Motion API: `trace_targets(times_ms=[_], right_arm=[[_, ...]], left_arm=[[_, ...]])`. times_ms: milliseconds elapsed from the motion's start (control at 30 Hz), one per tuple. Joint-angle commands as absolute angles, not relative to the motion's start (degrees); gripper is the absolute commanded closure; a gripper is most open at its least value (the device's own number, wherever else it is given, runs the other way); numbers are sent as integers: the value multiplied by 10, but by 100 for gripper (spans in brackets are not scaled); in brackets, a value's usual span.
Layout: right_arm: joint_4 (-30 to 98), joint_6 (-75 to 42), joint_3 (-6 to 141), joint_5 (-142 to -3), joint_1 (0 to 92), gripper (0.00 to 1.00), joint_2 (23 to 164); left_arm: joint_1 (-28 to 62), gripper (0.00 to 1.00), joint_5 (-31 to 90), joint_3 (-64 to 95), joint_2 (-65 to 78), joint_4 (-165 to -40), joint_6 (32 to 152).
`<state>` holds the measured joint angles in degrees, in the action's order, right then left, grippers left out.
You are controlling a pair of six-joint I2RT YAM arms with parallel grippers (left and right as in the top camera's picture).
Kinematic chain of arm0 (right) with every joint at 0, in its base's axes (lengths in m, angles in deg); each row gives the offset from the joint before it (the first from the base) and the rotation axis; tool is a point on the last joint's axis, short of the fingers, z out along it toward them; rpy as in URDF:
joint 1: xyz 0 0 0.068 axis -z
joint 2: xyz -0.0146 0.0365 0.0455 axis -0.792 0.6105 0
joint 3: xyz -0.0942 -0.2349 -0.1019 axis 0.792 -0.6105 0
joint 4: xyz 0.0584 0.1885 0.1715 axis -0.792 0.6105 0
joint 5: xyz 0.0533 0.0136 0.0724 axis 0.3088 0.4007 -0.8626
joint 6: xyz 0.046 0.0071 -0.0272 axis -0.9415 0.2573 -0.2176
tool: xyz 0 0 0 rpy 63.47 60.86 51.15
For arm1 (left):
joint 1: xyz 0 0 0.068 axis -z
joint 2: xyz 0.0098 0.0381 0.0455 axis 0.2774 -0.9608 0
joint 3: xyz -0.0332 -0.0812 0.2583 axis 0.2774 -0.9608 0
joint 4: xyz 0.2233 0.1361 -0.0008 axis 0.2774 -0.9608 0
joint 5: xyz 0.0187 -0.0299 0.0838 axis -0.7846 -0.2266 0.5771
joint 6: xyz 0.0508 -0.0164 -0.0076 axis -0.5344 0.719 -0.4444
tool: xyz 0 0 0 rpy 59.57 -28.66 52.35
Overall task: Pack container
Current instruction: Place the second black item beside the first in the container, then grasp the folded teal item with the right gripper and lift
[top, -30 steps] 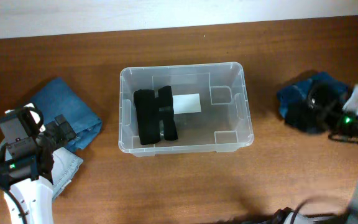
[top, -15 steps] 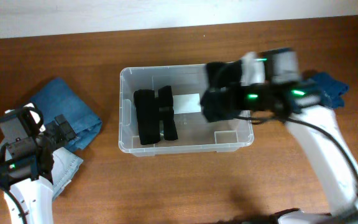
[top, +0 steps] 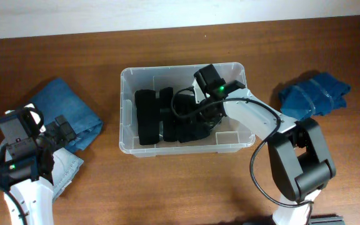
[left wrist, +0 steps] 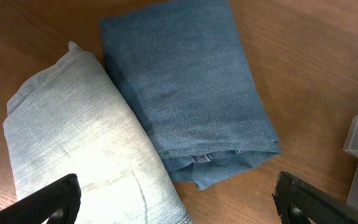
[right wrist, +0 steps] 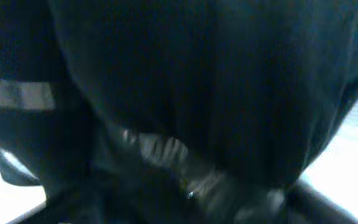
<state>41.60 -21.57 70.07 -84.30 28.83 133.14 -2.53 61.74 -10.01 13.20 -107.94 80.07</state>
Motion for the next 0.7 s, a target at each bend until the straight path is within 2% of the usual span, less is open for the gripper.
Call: trace_targets(times_ms=[0, 200, 300, 467, 667], right_arm=[[466, -173, 765, -831, 303, 1, 1262], [573, -132, 893, -720, 360, 1, 1149], [577, -143, 907, -680, 429, 1, 1091], [622, -154, 902, -683, 615, 1, 1078], [611, -151, 817, -777, 823, 2, 1143]], left_arm=[[-28, 1, 613, -89, 132, -1078, 806], [-28, 1, 613, -89, 132, -1078, 806], [-28, 1, 613, -89, 132, -1078, 806], [-28, 0, 613, -89, 132, -1078, 806], [-28, 1, 613, -89, 132, -1078, 806]])
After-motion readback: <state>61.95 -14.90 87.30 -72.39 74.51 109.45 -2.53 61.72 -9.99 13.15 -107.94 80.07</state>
